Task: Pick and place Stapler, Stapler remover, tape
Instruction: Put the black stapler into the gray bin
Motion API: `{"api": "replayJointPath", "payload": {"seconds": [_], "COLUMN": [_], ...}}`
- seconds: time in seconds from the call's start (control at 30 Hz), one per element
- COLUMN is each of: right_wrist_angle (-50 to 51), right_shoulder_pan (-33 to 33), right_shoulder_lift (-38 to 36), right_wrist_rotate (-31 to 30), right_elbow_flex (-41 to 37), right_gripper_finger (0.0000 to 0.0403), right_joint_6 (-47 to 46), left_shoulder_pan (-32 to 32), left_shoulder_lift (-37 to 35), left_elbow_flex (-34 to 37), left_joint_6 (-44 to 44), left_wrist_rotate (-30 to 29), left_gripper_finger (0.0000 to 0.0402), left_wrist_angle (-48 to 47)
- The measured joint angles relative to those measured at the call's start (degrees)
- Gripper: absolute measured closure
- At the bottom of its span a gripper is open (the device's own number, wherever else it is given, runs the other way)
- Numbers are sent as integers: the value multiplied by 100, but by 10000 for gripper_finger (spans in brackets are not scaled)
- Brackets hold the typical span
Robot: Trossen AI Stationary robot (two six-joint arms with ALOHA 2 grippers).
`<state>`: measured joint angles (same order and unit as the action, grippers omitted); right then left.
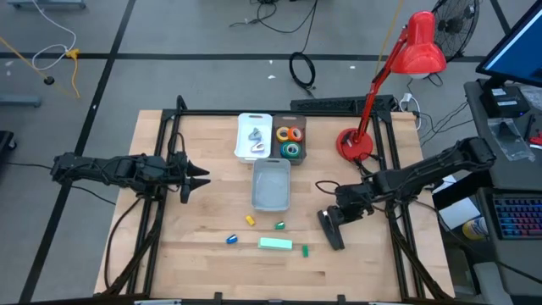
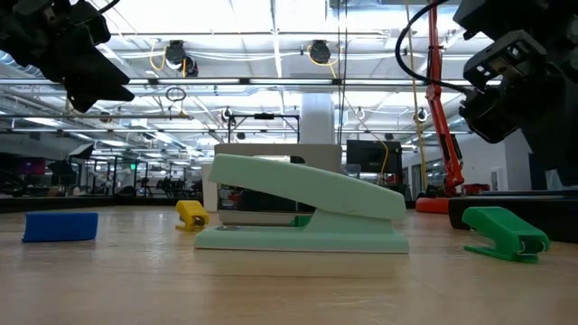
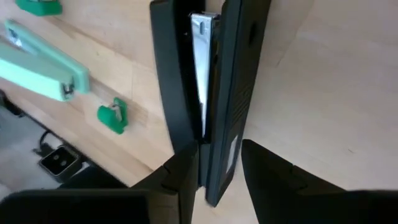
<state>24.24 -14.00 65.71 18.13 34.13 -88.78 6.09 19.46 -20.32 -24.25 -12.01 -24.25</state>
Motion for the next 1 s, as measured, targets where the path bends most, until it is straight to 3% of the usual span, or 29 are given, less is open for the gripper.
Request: {"api": "replayJointPath", "payload": {"seconds": [0.4, 1.0], "right_wrist_angle": [-258, -684], "right_shoulder_pan": [0, 0], "right_shoulder_lift": [559, 571], "right_wrist_rotate": [9, -33], "right_elbow_flex": [13, 9], "right_gripper_finger": [287, 287], "right_joint_6": [268, 176], "left_shoulder_pan": [0, 0], "left_shoulder_lift": [0, 0], "left_elbow_flex": [0, 0], "left_joint_6": [-23, -51], "left_wrist_rotate": [-2, 1], "left_gripper_finger": [236, 236], "left_wrist_angle": [7, 4]}}
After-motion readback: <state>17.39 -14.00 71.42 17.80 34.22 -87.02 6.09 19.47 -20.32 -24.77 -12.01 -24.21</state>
